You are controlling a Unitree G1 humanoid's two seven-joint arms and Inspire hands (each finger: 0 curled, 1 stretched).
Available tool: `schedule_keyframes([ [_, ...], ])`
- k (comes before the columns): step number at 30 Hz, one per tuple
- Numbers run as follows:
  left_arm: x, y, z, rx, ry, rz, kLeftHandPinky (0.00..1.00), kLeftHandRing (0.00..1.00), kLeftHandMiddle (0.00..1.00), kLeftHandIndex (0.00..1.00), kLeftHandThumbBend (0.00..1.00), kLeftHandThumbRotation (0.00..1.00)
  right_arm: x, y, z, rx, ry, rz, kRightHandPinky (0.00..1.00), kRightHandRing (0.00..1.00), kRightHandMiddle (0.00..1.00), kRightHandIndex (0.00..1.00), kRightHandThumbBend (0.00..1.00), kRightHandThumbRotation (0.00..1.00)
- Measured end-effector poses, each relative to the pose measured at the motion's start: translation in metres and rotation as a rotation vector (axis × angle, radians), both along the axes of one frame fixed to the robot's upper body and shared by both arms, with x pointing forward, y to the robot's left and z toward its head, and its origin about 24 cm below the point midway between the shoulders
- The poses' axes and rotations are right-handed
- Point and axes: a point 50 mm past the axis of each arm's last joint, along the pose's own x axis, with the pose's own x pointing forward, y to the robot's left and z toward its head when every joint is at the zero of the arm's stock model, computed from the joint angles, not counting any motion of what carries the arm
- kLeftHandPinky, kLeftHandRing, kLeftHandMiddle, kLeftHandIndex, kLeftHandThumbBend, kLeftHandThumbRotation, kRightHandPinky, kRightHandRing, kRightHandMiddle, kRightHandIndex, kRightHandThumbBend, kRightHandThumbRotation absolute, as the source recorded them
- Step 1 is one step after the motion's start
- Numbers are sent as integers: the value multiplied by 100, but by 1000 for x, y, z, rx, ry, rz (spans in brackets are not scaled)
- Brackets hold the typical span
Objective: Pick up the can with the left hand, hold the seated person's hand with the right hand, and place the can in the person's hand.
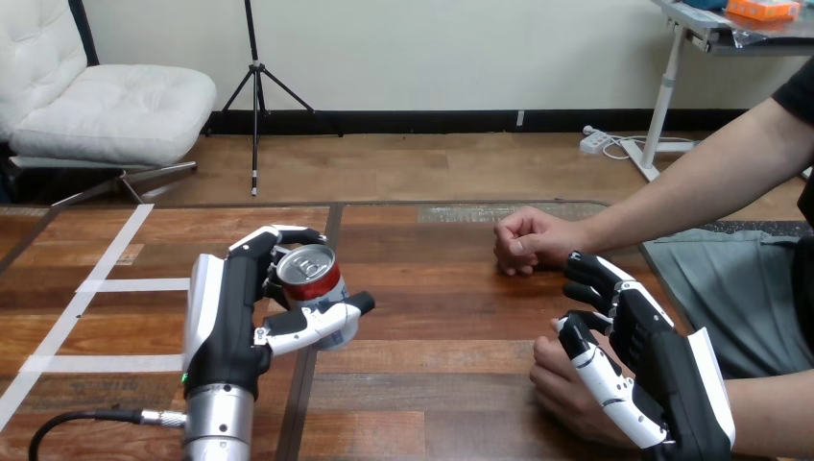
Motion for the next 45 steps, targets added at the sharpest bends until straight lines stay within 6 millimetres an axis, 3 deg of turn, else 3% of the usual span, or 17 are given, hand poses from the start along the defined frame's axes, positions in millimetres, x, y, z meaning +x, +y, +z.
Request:
schedule_keyframes([
  [28, 1, -20, 7, -50, -23, -62, 43, 41, 44, 58, 70, 0, 3, -6, 3, -32, -16, -31, 73, 83, 85, 84, 59, 54],
  [45, 1, -26, 8, -75, -28, -92, 46, 42, 44, 58, 69, 0, 5, -21, 13, -332, 1, -35, 74, 84, 88, 87, 74, 53],
])
